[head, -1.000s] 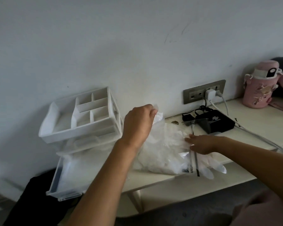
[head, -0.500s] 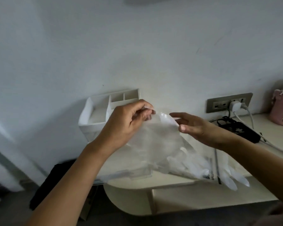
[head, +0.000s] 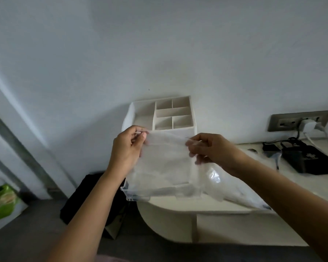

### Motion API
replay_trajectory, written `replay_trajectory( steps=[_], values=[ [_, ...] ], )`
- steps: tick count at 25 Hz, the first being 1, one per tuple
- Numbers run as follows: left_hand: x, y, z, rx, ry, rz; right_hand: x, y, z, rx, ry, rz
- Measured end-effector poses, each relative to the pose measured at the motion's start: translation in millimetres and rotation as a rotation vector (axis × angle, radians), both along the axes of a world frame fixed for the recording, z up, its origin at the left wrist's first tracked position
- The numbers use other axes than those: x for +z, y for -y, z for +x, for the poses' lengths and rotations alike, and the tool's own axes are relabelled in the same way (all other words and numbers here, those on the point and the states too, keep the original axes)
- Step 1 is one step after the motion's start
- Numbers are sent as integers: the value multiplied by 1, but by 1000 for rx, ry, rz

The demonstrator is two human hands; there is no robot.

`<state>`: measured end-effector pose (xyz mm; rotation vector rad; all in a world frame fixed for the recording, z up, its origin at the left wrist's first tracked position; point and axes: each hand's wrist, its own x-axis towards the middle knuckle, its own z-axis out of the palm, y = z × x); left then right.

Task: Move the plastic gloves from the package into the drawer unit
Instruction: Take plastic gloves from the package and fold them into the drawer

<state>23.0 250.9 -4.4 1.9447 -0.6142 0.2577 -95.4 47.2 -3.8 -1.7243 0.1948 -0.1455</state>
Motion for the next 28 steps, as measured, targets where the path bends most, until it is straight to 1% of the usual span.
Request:
replay_trajectory(
  steps=[4, 7, 9, 11, 12, 14, 16, 17, 18, 21, 22, 23, 24, 26, 28],
  values=[
    [-24, -16, 16, 76, -239, 181, -8, -8, 14, -14, -98, -258],
    [-38, -20, 19, 105, -312, 408, -20, -17, 22, 22, -209, -316],
    [-43, -20, 20, 145, -330, 495, -28, -24, 26, 73, -226, -354],
    [-44, -18, 20, 194, -288, 557, -33, -28, 29, 58, -183, -433],
    [-44, -16, 19, 207, -246, 586, -34, -27, 30, 31, -140, -511],
    [-42, -13, 16, 221, -144, 629, -34, -27, 30, -15, -7, -680],
    [-39, -13, 14, 245, -55, 636, -29, -28, 30, -17, 128, -788],
    [-38, -13, 14, 256, -30, 636, -27, -28, 32, -21, 163, -827],
    [-38, -12, 14, 262, -16, 641, -25, -27, 33, -39, 165, -868],
    [-41, -8, 15, 245, -49, 636, -21, -28, 32, -182, 43, -1050],
    [-42, -6, 15, 238, -64, 626, -21, -30, 29, -237, 36, -1122],
    [-42, -4, 15, 239, -66, 628, -23, -36, 25, -270, 71, -1165],
    [-43, -2, 16, 245, -60, 639, -26, -44, 21, -259, 129, -1159],
    [-44, 1, 18, 264, -41, 657, -34, -60, 18, -119, 197, -1054],
    [-45, 2, 20, 281, 0, 693, -42, -67, 25, 58, 129, -944]
  ],
)
